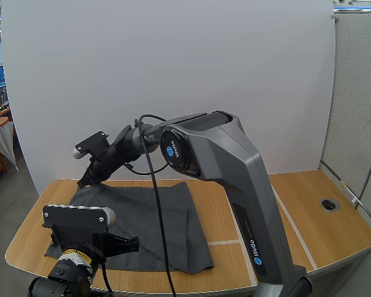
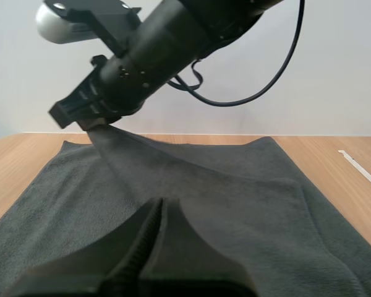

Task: Fold the towel

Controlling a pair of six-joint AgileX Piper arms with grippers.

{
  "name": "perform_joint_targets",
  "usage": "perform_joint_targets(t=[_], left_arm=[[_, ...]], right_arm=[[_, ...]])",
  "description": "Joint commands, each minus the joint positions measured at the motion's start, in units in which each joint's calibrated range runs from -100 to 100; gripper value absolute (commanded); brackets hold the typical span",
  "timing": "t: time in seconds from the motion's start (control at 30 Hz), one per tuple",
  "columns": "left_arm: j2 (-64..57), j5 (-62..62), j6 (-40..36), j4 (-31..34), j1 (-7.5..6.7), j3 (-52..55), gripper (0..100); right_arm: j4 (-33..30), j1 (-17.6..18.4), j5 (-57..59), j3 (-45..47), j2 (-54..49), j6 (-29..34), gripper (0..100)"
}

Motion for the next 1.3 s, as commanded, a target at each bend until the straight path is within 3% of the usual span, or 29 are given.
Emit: perform_joint_targets(t=[0.0, 0.2, 1.27], left_arm=[[-0.2, -1.3, -0.3, -0.9, -0.17, 0.0, 0], [-0.2, -1.3, -0.3, -0.9, -0.17, 0.0, 0], [-0.2, -1.3, -0.3, -0.9, -0.17, 0.0, 0]], right_arm=[[0.2, 1.6, -7.5, -0.5, 0.8, -0.2, 0], [0.2, 2.0, -14.4, -1.1, 2.6, -0.2, 0], [0.1, 3.5, -16.9, -19.5, 15.9, -0.2, 0]])
